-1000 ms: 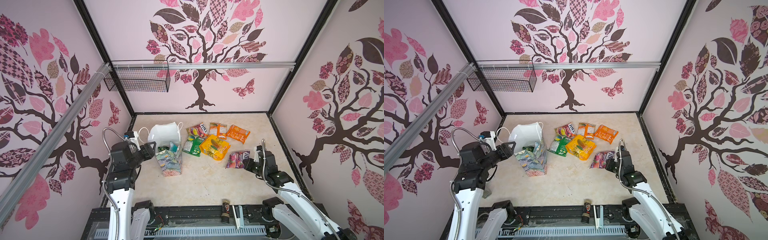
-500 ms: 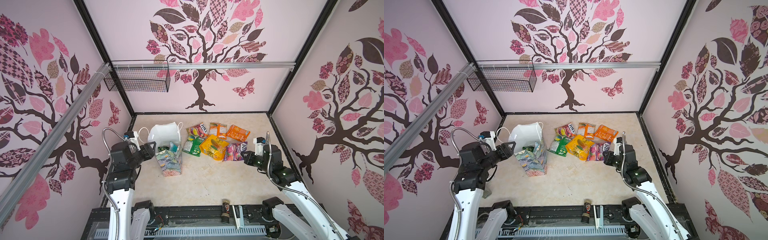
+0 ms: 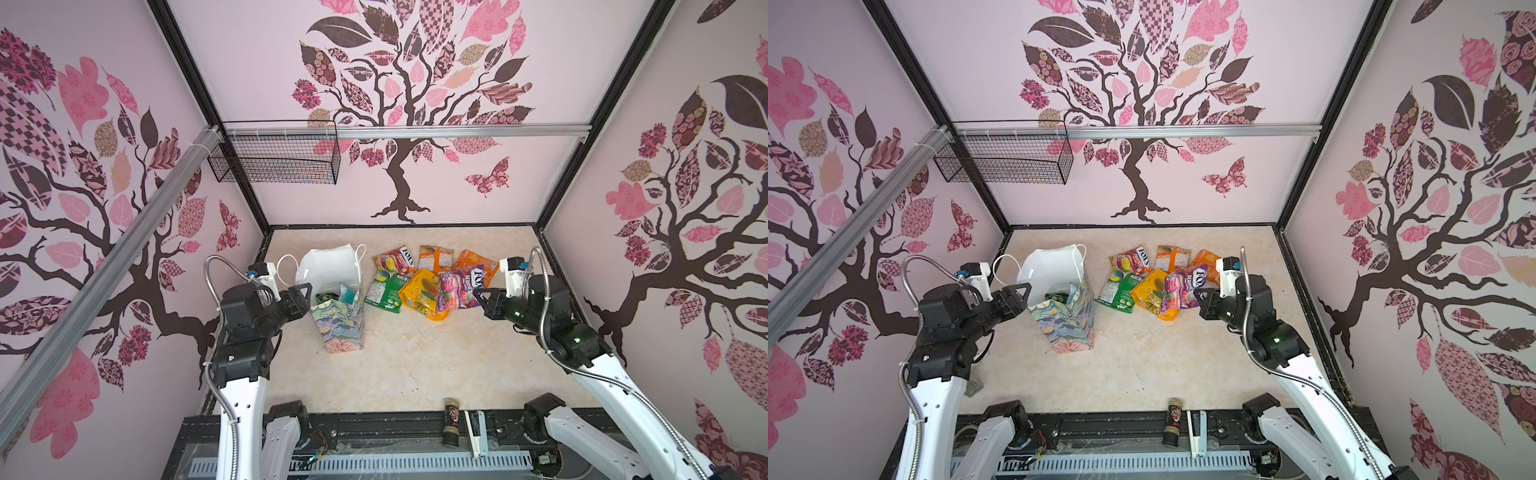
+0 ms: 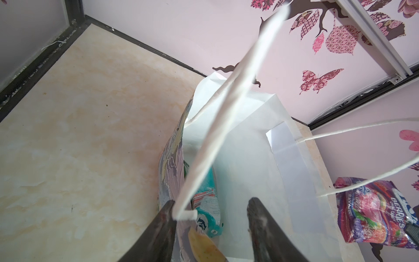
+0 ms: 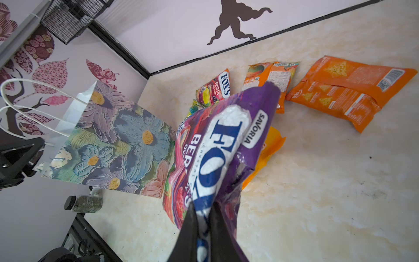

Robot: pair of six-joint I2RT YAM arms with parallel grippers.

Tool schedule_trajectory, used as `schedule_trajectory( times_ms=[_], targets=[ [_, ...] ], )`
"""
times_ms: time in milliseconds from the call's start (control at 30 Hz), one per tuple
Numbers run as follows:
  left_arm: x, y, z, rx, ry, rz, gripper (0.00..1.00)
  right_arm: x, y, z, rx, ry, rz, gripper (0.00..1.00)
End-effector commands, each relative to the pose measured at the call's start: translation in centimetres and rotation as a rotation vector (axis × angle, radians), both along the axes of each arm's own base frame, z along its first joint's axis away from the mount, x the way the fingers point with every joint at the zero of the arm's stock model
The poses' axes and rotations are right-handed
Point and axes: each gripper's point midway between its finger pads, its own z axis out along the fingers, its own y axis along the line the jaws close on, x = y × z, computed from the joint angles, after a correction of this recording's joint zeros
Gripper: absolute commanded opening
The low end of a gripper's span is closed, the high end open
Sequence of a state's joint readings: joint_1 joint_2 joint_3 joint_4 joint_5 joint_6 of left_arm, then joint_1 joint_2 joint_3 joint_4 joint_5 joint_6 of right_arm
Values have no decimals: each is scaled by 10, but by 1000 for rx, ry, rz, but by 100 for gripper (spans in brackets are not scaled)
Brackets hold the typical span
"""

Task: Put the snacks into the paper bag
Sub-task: 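Lift the purple Berries bag with the right gripper, then carry the purple Berries bag toward the paper bag with the right gripper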

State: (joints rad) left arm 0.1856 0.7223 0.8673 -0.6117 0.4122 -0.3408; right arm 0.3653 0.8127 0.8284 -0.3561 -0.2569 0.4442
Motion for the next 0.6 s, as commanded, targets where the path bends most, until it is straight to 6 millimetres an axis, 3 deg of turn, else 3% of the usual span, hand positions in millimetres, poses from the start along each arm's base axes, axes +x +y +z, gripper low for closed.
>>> schedule_trajectory(
  times_ms=[0, 567],
  targets=[
    [2, 2, -3, 3, -14, 2, 54, -1, 12, 42, 51, -101, 63, 0],
    [3, 1, -3, 0, -11, 0, 54, 7, 26, 85, 64, -148, 126, 0]
  ],
)
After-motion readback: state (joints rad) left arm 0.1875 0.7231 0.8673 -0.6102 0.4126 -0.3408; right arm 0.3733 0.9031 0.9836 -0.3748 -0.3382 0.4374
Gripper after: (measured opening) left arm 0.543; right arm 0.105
